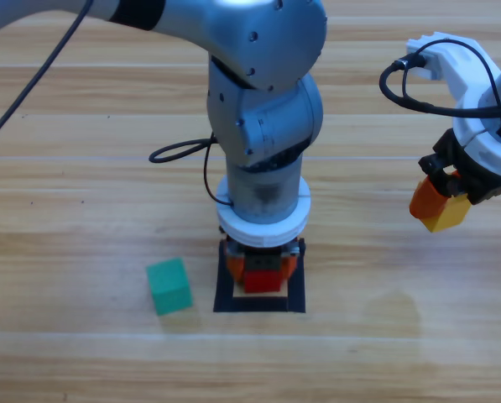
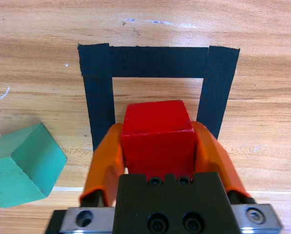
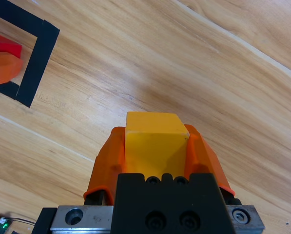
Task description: Stack the blocks in the rectangular block: red at the bottom, yellow in the middle, green on top
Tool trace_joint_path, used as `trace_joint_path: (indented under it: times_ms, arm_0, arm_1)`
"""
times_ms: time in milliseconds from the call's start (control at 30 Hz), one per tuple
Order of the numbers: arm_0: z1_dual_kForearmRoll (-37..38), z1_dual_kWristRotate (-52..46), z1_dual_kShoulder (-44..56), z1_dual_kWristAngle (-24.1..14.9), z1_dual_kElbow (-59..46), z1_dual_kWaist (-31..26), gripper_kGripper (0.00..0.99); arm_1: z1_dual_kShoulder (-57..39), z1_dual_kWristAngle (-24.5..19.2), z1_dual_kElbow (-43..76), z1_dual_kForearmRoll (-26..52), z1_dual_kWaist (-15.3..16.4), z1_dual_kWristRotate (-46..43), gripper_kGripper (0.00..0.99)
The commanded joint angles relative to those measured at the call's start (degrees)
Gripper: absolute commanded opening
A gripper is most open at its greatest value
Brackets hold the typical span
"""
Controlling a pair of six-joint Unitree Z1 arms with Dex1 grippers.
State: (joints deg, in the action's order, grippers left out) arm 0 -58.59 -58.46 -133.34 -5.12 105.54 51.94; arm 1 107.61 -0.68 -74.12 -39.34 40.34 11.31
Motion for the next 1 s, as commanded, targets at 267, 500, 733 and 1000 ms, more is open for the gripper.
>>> trace_joint_path:
  times_ms: [267,500,733,1000]
  arm_0:
    - [0.67,-1.48,1.16,-0.86,-1.66,2.2,0.988]
    - [-0.03,-0.34,6.08,-2.0,-0.07,2.12,0.989]
    - [-5.04,-1.13,17.15,-4.81,1.68,0.71,0.989]
    - [-6.45,-7.63,23.92,-5.08,-9.13,-2.19,0.96]
  arm_1:
    - [1.29,-0.29,1.52,0.76,-1.05,0.02,0.0]
    - [-0.21,-1.87,1.79,0.5,-1.05,1.78,0.0]
    - [0.15,-0.37,-0.41,-1.53,-0.7,5.56,0.0]
    - [9.2,3.32,-13.86,-13.22,2.82,13.38,0.0]
